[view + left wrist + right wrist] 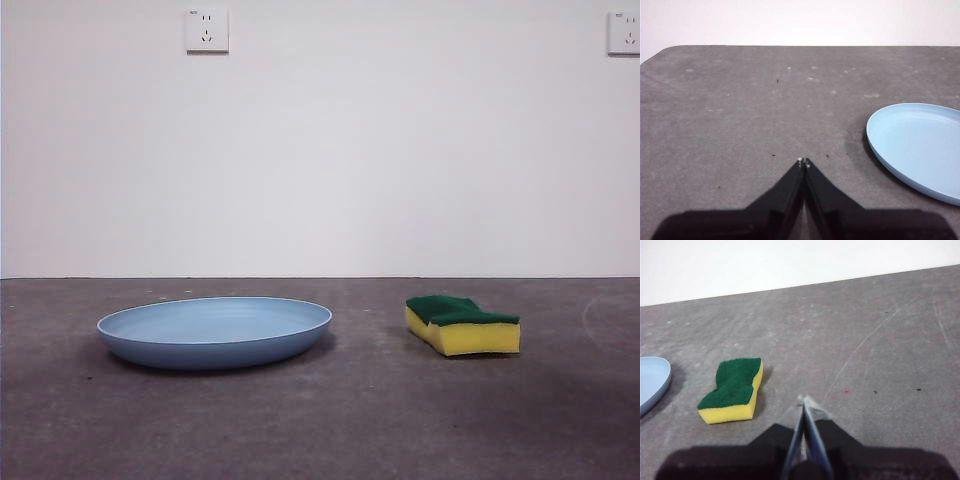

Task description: Pick up the plate,pick up the cloth,clean the plate with the cloth

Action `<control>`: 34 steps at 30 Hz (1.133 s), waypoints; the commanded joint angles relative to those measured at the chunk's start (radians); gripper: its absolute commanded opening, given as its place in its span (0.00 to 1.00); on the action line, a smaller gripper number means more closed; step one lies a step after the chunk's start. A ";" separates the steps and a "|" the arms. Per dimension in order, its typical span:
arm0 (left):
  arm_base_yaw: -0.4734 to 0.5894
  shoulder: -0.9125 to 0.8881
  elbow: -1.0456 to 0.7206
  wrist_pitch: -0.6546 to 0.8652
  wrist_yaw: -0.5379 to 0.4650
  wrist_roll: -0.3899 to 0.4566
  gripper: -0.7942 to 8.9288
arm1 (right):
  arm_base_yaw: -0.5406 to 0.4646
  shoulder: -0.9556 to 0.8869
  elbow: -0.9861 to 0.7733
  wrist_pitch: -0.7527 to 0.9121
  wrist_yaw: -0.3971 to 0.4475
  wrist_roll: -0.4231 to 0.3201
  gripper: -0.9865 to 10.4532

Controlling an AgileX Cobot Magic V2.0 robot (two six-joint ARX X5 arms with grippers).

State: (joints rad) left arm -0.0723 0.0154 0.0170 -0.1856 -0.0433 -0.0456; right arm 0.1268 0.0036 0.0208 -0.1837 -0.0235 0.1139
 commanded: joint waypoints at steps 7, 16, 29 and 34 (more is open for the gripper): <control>0.002 -0.002 -0.014 0.050 -0.001 -0.035 0.08 | 0.000 -0.002 -0.014 0.004 -0.002 0.043 0.09; 0.002 -0.002 -0.008 0.054 0.068 -0.121 0.08 | 0.000 -0.002 0.004 0.024 -0.004 0.195 0.08; 0.002 0.166 0.233 -0.019 0.177 -0.262 0.08 | 0.000 0.211 0.280 0.018 -0.027 0.349 0.08; 0.002 0.321 0.370 -0.046 0.209 -0.259 0.08 | 0.000 0.403 0.427 0.017 -0.145 0.332 0.08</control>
State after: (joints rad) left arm -0.0723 0.3069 0.3634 -0.2291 0.1516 -0.3004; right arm 0.1265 0.3698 0.4252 -0.1711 -0.1432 0.4488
